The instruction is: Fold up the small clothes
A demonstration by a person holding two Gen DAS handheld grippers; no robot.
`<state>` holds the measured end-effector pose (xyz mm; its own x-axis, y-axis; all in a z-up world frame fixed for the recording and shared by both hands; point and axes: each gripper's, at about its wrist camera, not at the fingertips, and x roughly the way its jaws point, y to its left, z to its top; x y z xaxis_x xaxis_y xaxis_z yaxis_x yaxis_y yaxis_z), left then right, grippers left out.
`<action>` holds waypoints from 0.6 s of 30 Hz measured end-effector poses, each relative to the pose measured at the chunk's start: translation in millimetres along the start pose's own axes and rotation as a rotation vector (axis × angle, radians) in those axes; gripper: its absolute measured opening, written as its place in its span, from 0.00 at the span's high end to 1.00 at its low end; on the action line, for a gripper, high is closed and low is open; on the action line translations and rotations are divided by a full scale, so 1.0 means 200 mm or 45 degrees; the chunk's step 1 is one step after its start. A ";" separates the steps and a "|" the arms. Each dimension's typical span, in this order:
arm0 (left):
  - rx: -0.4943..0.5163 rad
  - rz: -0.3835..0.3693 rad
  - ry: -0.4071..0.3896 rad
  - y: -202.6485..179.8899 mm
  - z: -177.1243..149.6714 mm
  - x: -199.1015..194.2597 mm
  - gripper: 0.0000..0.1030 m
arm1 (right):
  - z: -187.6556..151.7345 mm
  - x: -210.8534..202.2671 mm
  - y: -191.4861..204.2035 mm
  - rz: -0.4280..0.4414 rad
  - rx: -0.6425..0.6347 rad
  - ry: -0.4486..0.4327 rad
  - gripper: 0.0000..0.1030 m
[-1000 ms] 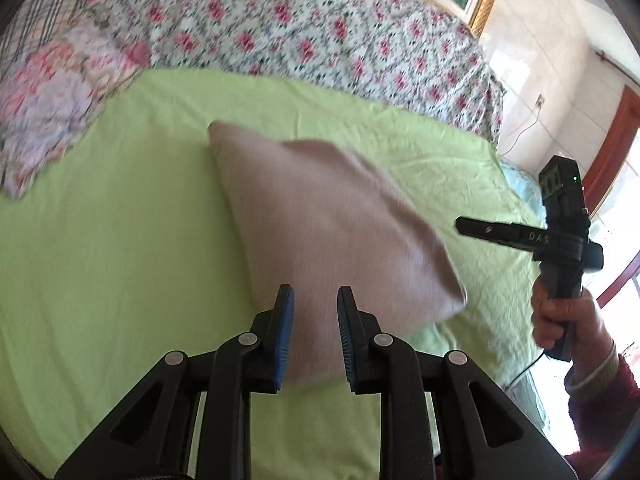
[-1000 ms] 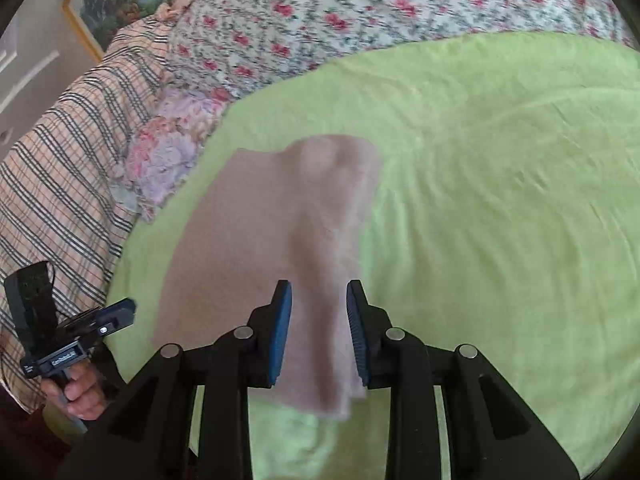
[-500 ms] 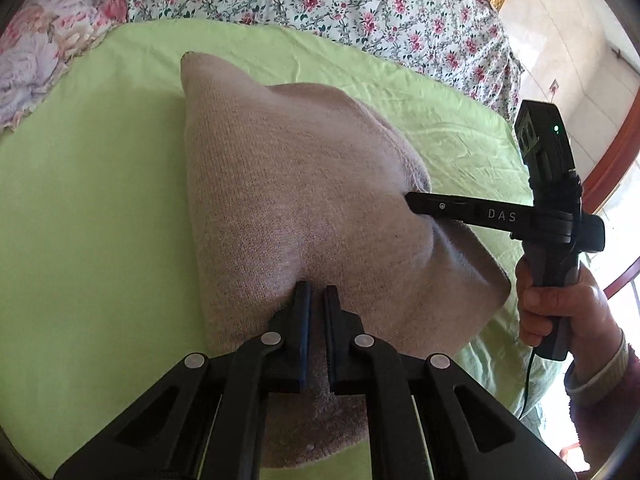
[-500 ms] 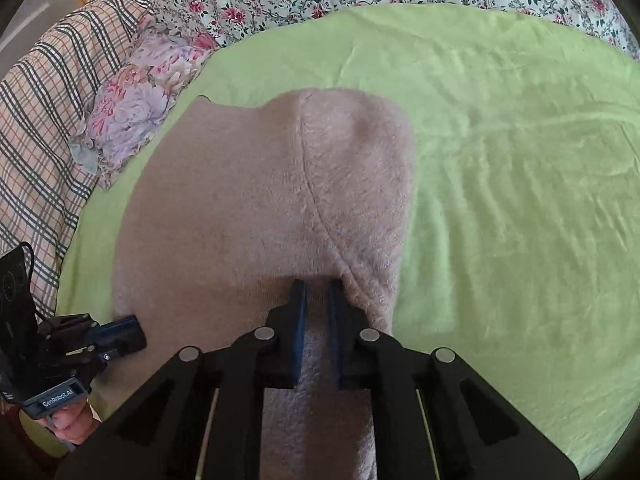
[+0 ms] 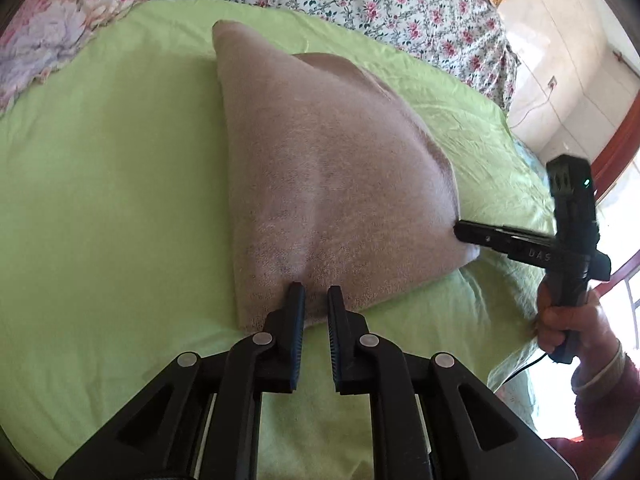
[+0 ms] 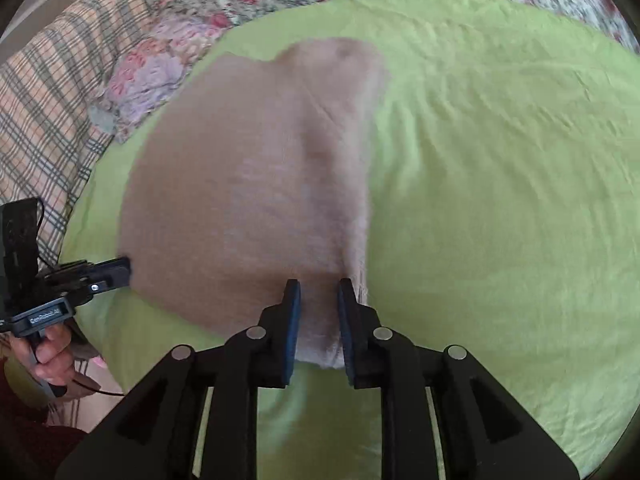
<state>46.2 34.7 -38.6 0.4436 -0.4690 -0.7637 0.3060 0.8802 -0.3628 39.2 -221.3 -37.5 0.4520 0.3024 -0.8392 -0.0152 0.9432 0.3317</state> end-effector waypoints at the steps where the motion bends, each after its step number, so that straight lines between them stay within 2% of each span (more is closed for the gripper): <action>1: 0.010 0.016 -0.005 -0.01 0.00 0.00 0.90 | 0.01 0.00 -0.02 0.004 0.026 -0.001 0.81; 5: 0.033 0.058 -0.005 -0.04 -0.01 0.01 0.89 | 0.04 0.00 0.02 -0.020 0.007 0.003 0.81; 8: 0.018 0.042 -0.001 -0.02 -0.01 0.00 0.89 | 0.04 0.00 0.04 -0.032 -0.013 0.012 0.80; 12: 0.017 0.044 0.008 -0.02 0.01 -0.03 0.89 | 0.03 -0.04 0.01 -0.001 0.037 0.010 0.80; 17: 0.034 0.028 -0.058 -0.04 0.07 -0.19 0.82 | 0.13 -0.15 0.02 0.014 0.056 -0.087 0.79; 18: 0.020 0.022 -0.073 -0.03 0.09 -0.21 0.78 | 0.17 -0.16 0.02 0.031 0.058 -0.106 0.77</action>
<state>41.3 47.5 5.1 0.4962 -0.4576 -0.7378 0.3107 0.8872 -0.3412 54.8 -231.6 4.7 0.5244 0.3112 -0.7926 0.0127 0.9279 0.3727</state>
